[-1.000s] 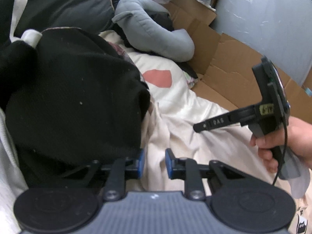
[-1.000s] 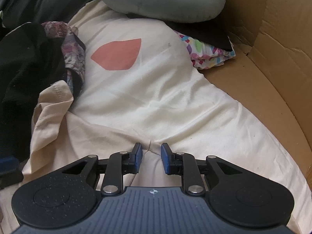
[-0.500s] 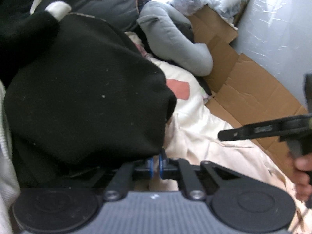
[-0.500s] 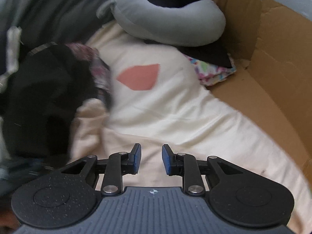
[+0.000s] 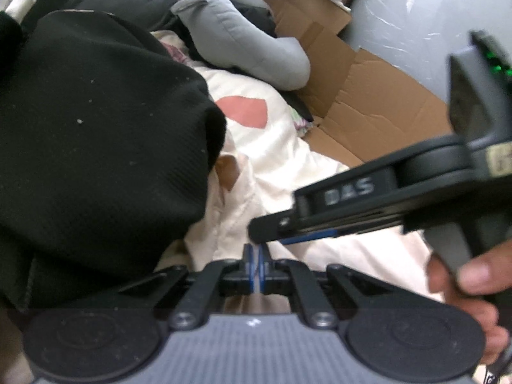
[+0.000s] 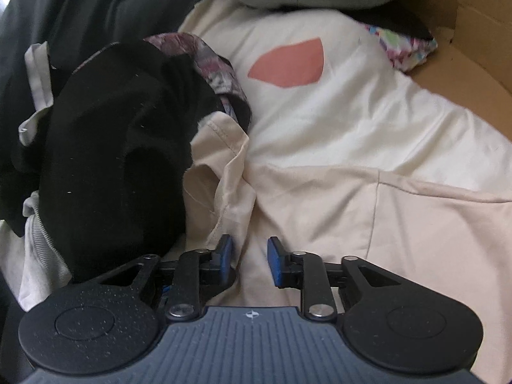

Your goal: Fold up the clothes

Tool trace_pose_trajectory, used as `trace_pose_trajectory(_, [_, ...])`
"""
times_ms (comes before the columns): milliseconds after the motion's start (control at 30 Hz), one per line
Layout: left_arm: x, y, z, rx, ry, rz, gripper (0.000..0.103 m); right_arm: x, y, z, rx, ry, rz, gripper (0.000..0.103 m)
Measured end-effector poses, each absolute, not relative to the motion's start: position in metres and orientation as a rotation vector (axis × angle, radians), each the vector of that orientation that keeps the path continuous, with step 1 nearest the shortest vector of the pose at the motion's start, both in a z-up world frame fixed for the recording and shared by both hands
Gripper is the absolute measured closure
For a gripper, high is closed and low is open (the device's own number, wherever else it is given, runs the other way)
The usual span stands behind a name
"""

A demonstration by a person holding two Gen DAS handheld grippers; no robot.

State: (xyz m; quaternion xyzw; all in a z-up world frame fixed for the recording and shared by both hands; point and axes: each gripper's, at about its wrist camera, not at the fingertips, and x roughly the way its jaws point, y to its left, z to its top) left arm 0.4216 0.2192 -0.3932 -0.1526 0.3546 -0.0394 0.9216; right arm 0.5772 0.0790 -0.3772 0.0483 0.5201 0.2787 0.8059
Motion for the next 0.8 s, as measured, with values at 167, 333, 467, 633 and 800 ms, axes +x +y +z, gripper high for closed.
trace_pose_trajectory(167, [0.416,0.229,-0.384,-0.303,0.693,-0.036,0.097,0.577,0.080,-0.379,0.054,1.109,0.596,0.103])
trace_pose_trajectory(333, [0.427,0.234,-0.389,-0.294,0.712,-0.051,0.095,0.572,0.075,-0.374,0.035,1.098,0.599,0.103])
trace_pose_trajectory(467, [0.442,0.227,-0.397,-0.268,0.730,-0.078,0.095,0.572,0.071,-0.370,0.026,1.095,0.586,0.103])
trace_pose_trajectory(633, [0.457,0.223,-0.408,-0.265,0.750,-0.091,0.093,0.574,0.071,-0.376,-0.006,1.108,0.571,0.103])
trace_pose_trajectory(800, [0.465,0.221,-0.415,-0.231,0.773,-0.111,0.086,0.577,0.066,-0.382,0.011,1.145,0.547,0.102])
